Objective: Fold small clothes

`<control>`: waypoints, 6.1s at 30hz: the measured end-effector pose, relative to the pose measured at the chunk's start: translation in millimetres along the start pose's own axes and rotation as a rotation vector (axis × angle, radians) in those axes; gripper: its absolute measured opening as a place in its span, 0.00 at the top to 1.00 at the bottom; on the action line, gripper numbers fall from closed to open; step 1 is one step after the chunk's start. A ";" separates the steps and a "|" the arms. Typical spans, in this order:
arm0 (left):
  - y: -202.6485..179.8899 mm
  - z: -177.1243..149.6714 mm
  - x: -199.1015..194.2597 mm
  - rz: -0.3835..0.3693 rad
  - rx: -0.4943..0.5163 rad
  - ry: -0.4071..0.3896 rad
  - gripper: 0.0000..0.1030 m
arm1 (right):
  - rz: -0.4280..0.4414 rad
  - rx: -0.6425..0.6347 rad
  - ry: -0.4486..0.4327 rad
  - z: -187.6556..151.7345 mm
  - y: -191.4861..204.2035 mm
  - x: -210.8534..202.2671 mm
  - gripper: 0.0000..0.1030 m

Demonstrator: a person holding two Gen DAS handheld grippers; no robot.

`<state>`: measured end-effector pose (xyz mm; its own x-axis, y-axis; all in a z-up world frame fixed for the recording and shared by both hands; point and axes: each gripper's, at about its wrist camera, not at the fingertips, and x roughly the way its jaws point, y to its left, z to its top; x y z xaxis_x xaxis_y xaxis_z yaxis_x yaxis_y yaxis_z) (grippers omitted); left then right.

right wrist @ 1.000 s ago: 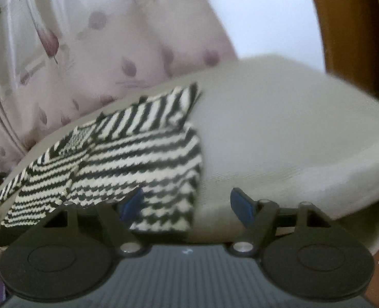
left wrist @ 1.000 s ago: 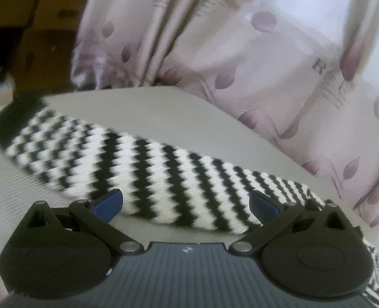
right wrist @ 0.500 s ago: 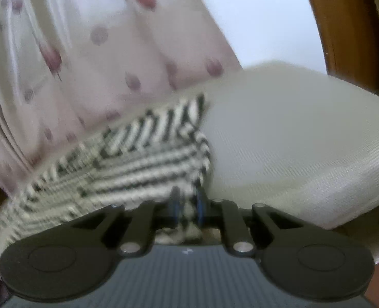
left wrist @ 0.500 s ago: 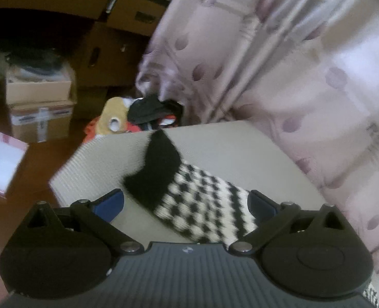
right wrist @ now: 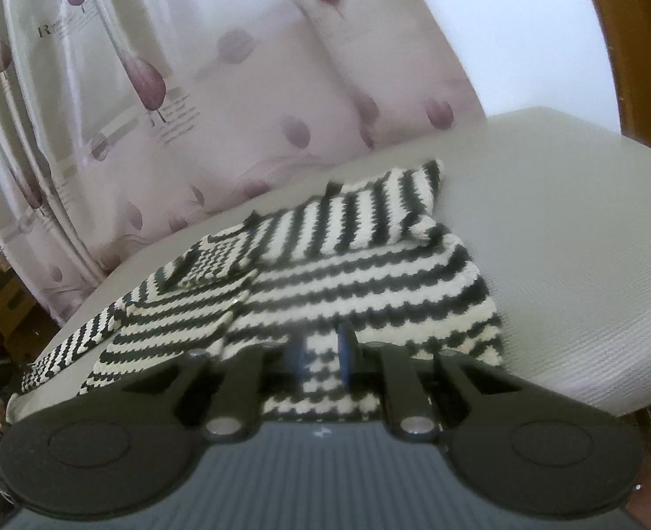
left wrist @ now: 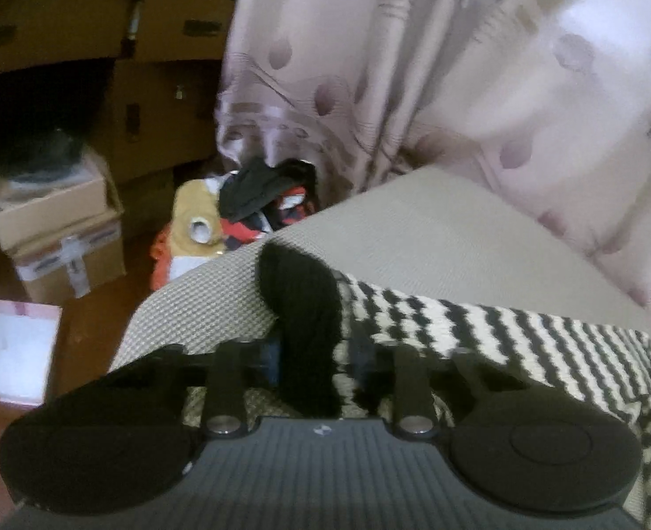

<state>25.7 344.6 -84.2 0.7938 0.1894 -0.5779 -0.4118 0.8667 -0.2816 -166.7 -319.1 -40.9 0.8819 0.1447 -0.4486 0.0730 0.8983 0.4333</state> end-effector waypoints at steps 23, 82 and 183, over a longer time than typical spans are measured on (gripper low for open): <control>-355.0 37.9 -84.9 -0.517 0.104 -0.044 0.84 | 0.078 0.052 -0.061 8.2 -14.4 1.9 0.86; -354.2 -157.8 5.1 -0.442 0.393 -0.005 0.01 | -0.075 -0.105 -0.054 144.5 -73.7 212.3 0.88; -332.5 -164.3 -158.2 -0.248 0.627 -0.069 0.00 | -0.123 -0.027 -0.191 -55.1 -99.2 -46.8 0.36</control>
<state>-36.5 -49.4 -24.9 0.8667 -0.0386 -0.4973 0.1074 0.9881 0.1105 -240.9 -392.2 -106.0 0.9394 -0.0451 -0.3398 0.1750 0.9154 0.3624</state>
